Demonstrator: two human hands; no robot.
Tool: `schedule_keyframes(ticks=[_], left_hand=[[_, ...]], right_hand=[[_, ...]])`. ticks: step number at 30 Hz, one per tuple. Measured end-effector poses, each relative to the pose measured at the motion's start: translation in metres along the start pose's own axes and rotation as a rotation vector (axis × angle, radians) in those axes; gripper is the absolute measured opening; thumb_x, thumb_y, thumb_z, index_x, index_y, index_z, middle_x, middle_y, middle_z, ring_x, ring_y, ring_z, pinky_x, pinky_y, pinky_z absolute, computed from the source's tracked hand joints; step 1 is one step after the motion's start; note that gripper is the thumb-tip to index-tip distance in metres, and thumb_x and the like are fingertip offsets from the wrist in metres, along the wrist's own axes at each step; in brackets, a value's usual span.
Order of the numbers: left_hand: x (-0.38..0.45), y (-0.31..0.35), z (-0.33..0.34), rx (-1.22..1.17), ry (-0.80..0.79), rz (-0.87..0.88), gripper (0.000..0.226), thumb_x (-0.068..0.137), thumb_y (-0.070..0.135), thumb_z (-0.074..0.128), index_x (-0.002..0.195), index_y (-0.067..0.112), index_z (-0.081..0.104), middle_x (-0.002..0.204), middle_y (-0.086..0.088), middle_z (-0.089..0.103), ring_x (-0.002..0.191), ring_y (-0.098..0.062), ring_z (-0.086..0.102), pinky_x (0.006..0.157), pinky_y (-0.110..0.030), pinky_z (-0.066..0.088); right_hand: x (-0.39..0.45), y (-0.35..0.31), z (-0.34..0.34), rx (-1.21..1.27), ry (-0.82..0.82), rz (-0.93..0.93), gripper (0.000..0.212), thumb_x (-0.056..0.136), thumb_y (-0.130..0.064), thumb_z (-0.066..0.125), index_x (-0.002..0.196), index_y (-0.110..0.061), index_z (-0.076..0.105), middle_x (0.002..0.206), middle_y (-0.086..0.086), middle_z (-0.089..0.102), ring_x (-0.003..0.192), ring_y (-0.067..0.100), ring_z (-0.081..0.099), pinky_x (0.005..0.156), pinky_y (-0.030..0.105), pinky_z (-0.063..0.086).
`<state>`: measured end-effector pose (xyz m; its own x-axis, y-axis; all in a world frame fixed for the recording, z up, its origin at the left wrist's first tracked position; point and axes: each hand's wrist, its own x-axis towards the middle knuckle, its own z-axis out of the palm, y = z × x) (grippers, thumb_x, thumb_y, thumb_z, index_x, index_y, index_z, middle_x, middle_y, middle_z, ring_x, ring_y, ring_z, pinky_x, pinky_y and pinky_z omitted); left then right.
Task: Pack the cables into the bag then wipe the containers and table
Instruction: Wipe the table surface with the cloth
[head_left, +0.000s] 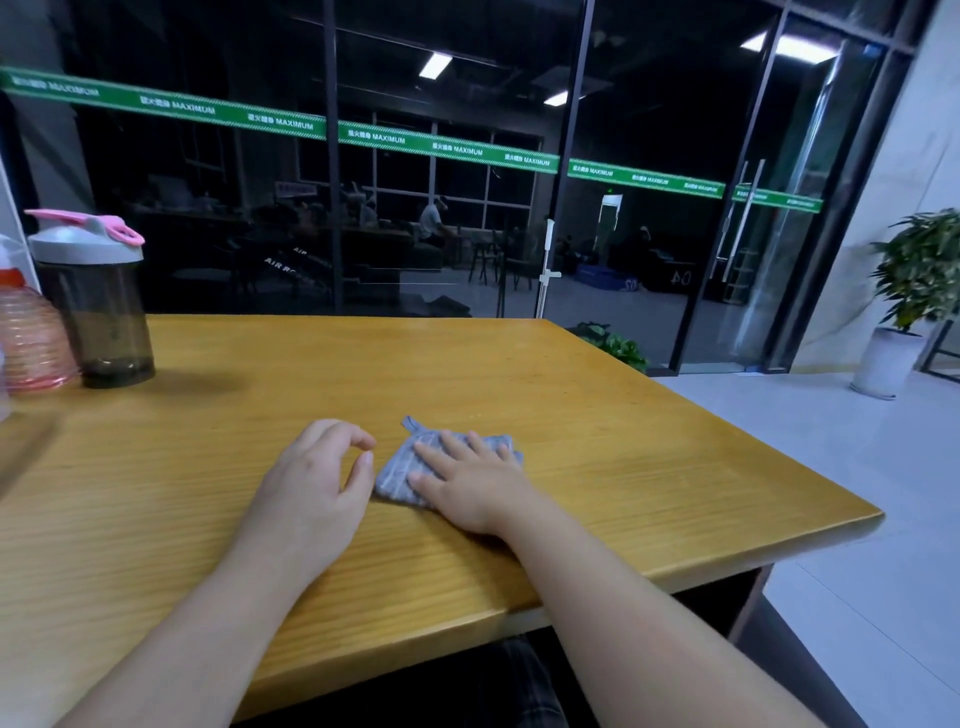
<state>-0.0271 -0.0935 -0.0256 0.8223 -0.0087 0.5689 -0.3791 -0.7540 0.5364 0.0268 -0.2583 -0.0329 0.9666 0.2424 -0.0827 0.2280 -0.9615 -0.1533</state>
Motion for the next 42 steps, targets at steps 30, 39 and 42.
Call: schedule_keyframes(ticks=[30, 39, 42], left_hand=[[0.002, 0.036, 0.007, -0.174, -0.2, 0.155, 0.012, 0.093, 0.022, 0.049, 0.098, 0.029, 0.057, 0.105, 0.022, 0.052, 0.067, 0.007, 0.049, 0.061, -0.008, 0.034], [0.006, 0.131, 0.098, 0.12, -0.518, 0.475, 0.033, 0.095, 0.032, 0.039, 0.127, 0.027, 0.045, 0.134, 0.009, 0.041, 0.127, -0.013, 0.035, 0.106, -0.028, 0.024], [0.018, 0.154, 0.121, 0.192, -0.641, 0.471, 0.039, 0.096, 0.036, 0.038, 0.133, 0.023, 0.04, 0.139, 0.003, 0.039, 0.129, -0.018, 0.034, 0.107, -0.033, 0.023]], right_hand=[[-0.07, 0.189, -0.027, -0.015, 0.138, 0.485, 0.056, 0.098, -0.054, 0.018, 0.151, -0.036, 0.015, 0.16, -0.008, 0.008, 0.146, 0.02, 0.006, 0.115, 0.048, 0.007], [-0.097, 0.178, -0.023, 0.176, 0.146, 0.248, 0.05, 0.096, -0.052, 0.034, 0.145, -0.041, 0.03, 0.158, -0.012, 0.015, 0.147, 0.013, 0.003, 0.118, 0.044, 0.004], [-0.114, 0.188, -0.032, 0.765, 0.237, 0.136, 0.033, 0.092, -0.038, 0.056, 0.125, -0.036, 0.061, 0.137, -0.011, 0.053, 0.134, 0.01, 0.039, 0.113, 0.036, 0.028]])
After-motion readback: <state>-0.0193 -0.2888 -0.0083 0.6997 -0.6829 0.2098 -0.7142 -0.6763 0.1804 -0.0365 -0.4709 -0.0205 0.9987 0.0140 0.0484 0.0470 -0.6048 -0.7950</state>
